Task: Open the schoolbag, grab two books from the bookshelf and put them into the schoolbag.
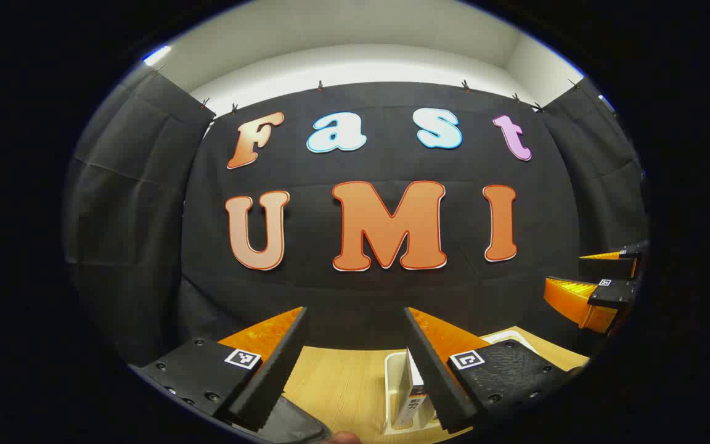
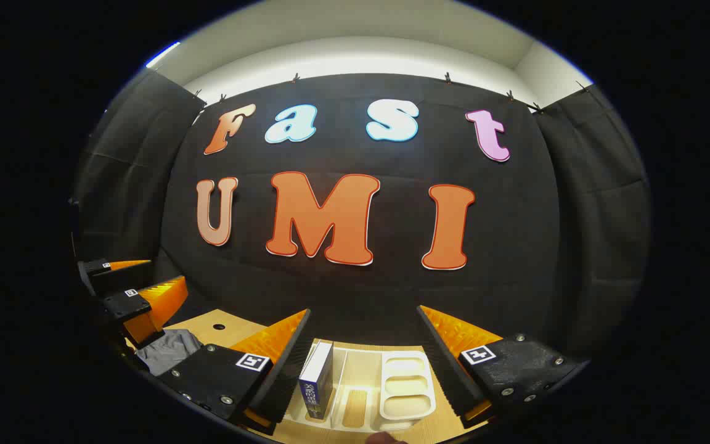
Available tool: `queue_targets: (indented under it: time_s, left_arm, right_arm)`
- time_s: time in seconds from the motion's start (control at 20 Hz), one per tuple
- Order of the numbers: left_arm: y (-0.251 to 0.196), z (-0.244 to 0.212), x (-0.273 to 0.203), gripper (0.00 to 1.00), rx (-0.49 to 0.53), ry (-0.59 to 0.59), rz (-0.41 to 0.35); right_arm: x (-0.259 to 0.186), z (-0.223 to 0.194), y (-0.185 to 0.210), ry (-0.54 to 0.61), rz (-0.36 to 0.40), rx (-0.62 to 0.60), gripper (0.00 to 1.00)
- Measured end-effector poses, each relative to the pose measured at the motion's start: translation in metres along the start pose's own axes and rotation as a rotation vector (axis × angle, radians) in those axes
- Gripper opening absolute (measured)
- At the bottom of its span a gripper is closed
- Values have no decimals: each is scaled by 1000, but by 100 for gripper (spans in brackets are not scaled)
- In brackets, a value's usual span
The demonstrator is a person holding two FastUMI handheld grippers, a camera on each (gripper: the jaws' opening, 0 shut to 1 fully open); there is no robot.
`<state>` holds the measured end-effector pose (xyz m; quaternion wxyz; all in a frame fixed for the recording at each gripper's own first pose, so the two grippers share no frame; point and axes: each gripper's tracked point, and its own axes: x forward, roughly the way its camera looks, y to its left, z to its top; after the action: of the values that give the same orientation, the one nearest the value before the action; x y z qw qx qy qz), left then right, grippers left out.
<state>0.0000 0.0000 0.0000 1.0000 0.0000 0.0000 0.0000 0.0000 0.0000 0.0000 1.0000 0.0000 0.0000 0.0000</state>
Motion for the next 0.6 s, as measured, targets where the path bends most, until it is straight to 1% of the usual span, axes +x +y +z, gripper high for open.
queue_targets:
  time_s: [0.6]
  left_arm:
    - [-4,-1,-2,95,19,7,-2]
  right_arm:
    - [0,-7,1,25,5,-4,97]
